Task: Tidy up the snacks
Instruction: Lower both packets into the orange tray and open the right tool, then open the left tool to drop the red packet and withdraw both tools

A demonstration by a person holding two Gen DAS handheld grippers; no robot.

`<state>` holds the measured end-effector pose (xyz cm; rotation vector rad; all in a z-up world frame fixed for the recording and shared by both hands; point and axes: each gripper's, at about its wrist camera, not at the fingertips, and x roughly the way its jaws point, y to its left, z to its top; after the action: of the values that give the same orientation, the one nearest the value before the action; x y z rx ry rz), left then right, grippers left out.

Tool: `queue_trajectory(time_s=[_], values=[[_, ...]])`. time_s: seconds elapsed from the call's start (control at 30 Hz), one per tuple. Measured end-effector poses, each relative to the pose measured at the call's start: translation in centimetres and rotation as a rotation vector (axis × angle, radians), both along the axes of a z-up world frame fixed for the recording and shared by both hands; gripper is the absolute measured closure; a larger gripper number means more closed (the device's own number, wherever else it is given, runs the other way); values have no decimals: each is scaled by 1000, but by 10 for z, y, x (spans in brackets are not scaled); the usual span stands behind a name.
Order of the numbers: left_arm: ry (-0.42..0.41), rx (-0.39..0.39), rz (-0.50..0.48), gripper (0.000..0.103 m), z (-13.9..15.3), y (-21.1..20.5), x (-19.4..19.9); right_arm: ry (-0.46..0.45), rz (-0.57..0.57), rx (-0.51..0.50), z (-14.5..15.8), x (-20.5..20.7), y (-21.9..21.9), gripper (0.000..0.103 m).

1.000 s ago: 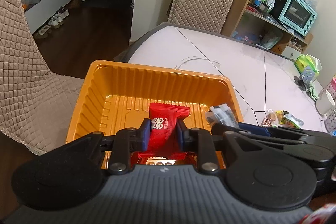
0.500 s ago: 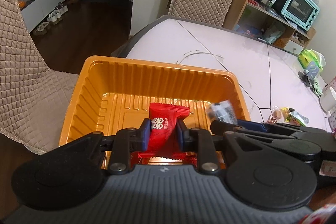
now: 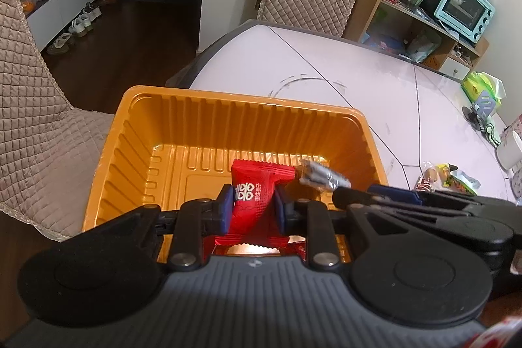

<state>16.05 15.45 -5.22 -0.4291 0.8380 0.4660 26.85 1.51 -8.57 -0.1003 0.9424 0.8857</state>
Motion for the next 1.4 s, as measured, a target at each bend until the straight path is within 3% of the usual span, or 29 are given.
queue_trajectory(time_s=[0.47,0.6,0.87,1.1,1.23,1.4], values=[[-11,9,-10,79,3,-4,6,7,-4,3,8,-7,-21,62],[-32,16,-17,70,9,-6,6,14,-7,10,11,-9,-25,62],[-15,9,-6,64,17,-5,-11,41,3,37,18,-16,-39,62],[10,15,0,59,24,-11,-36,48,1,59,23,-28,-54,45],[17,25,3,53,29,-18,-51,57,-5,69,26,-34,-67,41],[20,31,-5,53,35,-31,-66,64,-13,79,30,-41,-82,38]])
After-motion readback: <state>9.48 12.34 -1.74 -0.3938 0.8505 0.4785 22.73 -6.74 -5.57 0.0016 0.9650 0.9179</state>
